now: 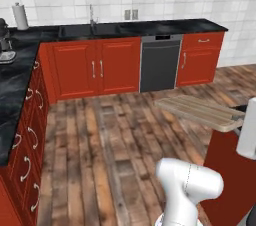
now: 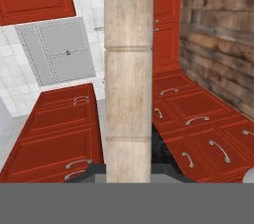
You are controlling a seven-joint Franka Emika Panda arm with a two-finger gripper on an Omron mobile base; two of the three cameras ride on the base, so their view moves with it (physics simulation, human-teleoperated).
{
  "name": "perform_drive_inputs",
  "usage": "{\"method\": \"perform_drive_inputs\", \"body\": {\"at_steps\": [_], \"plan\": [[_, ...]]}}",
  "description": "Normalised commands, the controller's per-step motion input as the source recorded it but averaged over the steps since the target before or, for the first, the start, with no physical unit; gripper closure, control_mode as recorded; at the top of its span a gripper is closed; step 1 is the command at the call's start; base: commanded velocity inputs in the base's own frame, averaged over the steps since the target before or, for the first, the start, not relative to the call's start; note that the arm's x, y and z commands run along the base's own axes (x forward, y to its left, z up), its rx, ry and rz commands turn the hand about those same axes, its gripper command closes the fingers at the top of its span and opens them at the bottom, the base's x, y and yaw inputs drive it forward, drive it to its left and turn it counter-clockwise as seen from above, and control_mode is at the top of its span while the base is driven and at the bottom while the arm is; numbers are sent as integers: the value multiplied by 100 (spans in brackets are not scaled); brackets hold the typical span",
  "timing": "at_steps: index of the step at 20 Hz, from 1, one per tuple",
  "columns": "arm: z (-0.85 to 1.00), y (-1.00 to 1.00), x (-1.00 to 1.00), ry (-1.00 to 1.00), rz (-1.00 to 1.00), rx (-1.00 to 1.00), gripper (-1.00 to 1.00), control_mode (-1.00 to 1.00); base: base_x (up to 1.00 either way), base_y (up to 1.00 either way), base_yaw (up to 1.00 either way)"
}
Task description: Move the cutting board and knife to the sink. Then move spray from the shelves to the counter.
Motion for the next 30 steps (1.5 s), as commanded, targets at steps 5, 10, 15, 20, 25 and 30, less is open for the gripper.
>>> {"method": "perform_drive_inputs", "body": {"at_steps": [5, 10, 15, 20, 25, 30], "plan": [[0, 0, 0, 0, 0, 0, 100, 100, 57, 77, 0], [0, 0, 0, 0, 0, 0, 100, 100, 78, 52, 0], [0, 0, 0, 0, 0, 0, 100, 100, 91, 31, 0], [0, 0, 0, 0, 0, 0, 100, 100, 93, 25, 0], [0, 0, 0, 0, 0, 0, 100, 100, 94, 25, 0], [0, 0, 0, 0, 0, 0, 100, 100, 94, 24, 0]]}}
